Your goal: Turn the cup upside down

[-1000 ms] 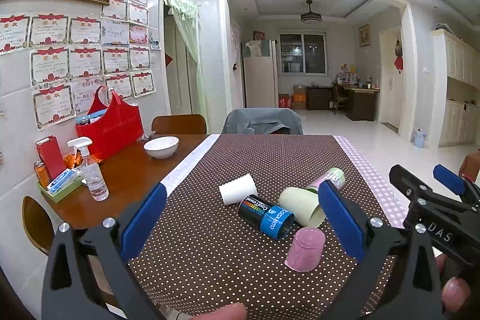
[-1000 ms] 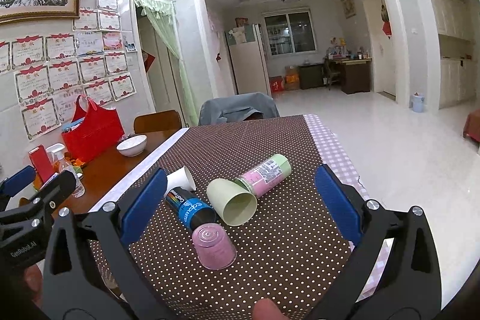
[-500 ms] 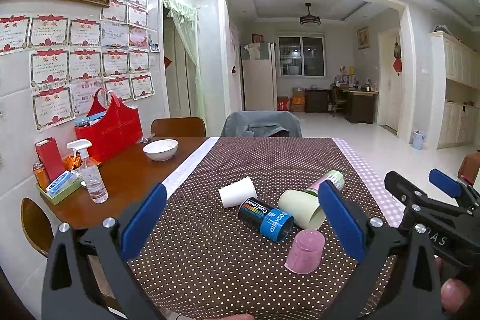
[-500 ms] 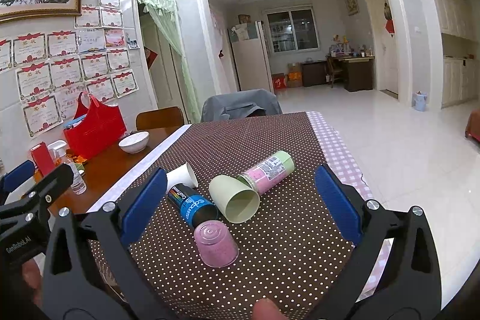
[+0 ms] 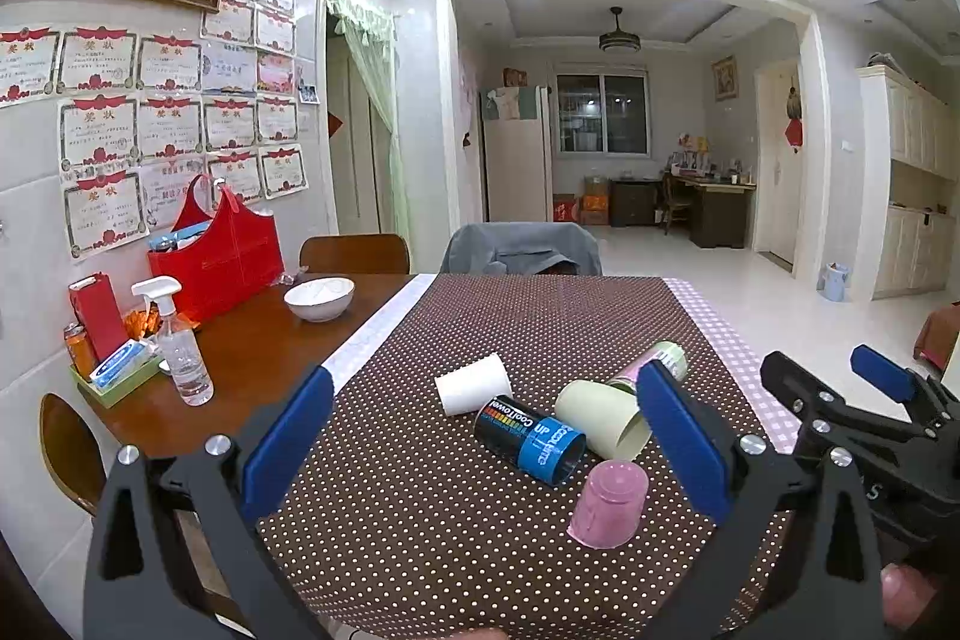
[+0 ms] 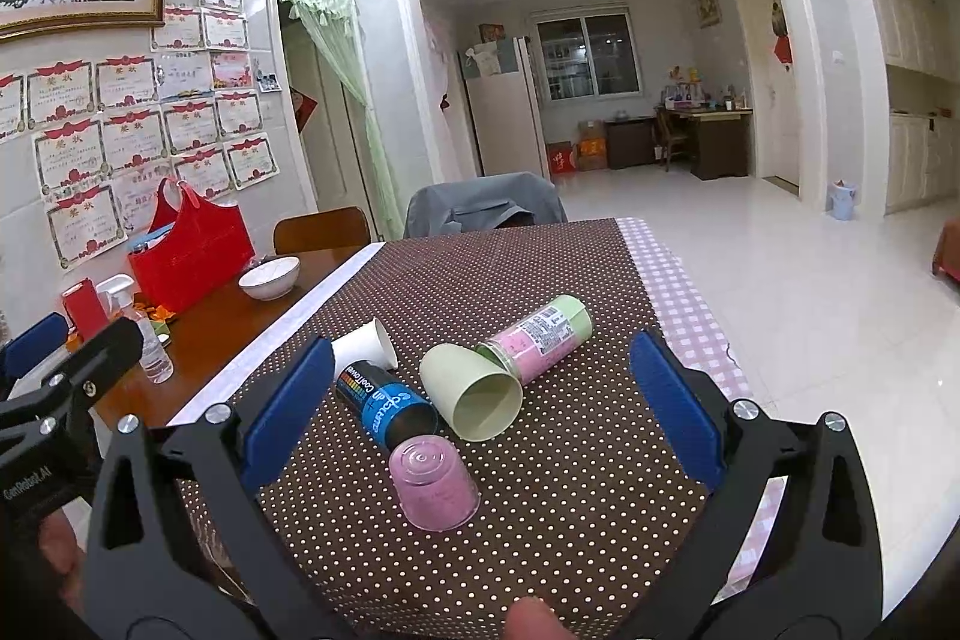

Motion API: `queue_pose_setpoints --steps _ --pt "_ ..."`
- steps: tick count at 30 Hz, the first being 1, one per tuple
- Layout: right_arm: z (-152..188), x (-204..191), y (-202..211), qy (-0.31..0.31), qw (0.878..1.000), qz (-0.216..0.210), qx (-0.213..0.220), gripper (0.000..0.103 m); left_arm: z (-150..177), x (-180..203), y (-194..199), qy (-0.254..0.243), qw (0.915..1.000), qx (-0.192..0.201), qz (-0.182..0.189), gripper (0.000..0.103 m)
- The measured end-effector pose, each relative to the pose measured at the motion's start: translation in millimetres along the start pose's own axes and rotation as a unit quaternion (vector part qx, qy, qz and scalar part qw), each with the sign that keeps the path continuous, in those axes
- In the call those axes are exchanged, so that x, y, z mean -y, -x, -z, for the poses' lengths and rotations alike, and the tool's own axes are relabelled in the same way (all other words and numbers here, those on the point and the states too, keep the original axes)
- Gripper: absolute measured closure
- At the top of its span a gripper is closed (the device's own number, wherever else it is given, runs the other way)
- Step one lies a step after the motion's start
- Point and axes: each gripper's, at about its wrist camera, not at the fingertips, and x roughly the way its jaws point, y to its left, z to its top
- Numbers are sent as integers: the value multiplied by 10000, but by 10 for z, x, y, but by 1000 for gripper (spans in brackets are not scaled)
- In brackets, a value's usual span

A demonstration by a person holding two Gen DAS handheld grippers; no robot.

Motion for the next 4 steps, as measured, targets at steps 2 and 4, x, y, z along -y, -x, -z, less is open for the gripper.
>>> queue_pose_setpoints --steps 2,4 --pt "0 -9 1 3 10000 -9 -4 6 -4 -8 -10 12 10000 -14 -52 4" --pt "-5 -10 3 10 10000 -11 4 6 -8 -17 -17 40 10000 -30 -80 4"
